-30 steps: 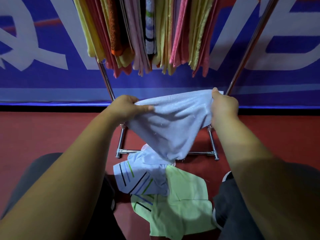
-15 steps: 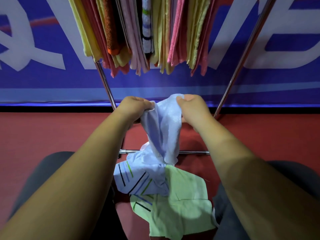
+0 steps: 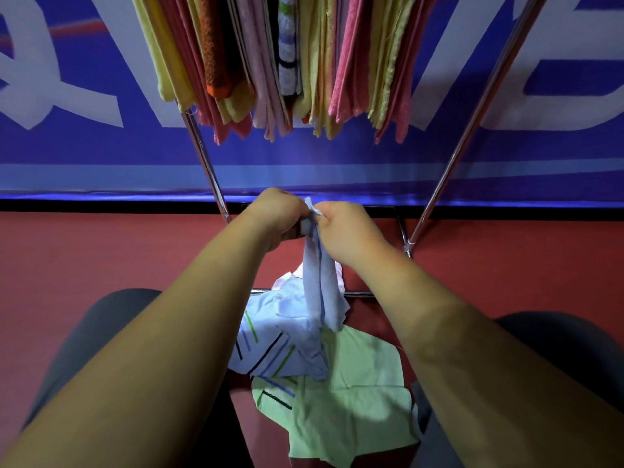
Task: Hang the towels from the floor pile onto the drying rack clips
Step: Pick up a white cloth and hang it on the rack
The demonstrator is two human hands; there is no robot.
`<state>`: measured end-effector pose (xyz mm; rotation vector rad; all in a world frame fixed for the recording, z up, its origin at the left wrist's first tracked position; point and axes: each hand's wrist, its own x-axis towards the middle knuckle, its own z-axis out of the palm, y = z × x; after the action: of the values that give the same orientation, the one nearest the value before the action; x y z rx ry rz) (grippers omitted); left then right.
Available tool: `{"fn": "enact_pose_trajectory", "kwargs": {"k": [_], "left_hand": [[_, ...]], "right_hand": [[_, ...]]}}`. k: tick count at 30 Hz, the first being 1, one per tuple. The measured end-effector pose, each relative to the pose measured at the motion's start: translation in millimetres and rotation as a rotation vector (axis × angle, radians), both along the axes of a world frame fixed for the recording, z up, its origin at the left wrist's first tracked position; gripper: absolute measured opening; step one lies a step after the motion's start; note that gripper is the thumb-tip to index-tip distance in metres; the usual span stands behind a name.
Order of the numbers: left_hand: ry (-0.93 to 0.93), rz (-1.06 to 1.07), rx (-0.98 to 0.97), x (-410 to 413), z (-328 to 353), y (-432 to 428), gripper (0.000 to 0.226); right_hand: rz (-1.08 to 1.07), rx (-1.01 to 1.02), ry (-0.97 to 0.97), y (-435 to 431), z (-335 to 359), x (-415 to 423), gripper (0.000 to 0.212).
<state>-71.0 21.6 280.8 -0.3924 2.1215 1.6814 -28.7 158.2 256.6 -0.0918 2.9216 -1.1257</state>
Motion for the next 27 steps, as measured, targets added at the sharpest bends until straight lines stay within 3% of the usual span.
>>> {"fn": "enact_pose_trajectory", "kwargs": {"k": [3, 13, 18, 21, 24, 27], "left_hand": [[-0.019, 0.022, 0.050, 2, 2, -3, 0.024], [-0.029, 0.090, 0.173, 0, 0, -6, 0.009], [-0.044, 0.109, 0.269, -2, 3, -6, 0.024], [-0.038, 0.089, 0.302, 0, 4, -9, 0.045], [-0.007, 0.006, 0.252, -2, 3, -13, 0.040], [0.111, -0.151, -0.040, -4, 0, -19, 0.019]], "right_hand": [[0.036, -0.006, 0.025, 0, 2, 6, 0.026], [0.093, 0.058, -0.016, 1, -2, 10, 0.045], [0.071, -0.050, 0.020, 6, -2, 7, 0.027], [0.071, -0.097, 0.021, 8, 0, 6, 0.032], [0.056, -0.075, -0.009, 9, 2, 6, 0.027], [-0.044, -0.069, 0.011, 12, 8, 6, 0.023]]}}
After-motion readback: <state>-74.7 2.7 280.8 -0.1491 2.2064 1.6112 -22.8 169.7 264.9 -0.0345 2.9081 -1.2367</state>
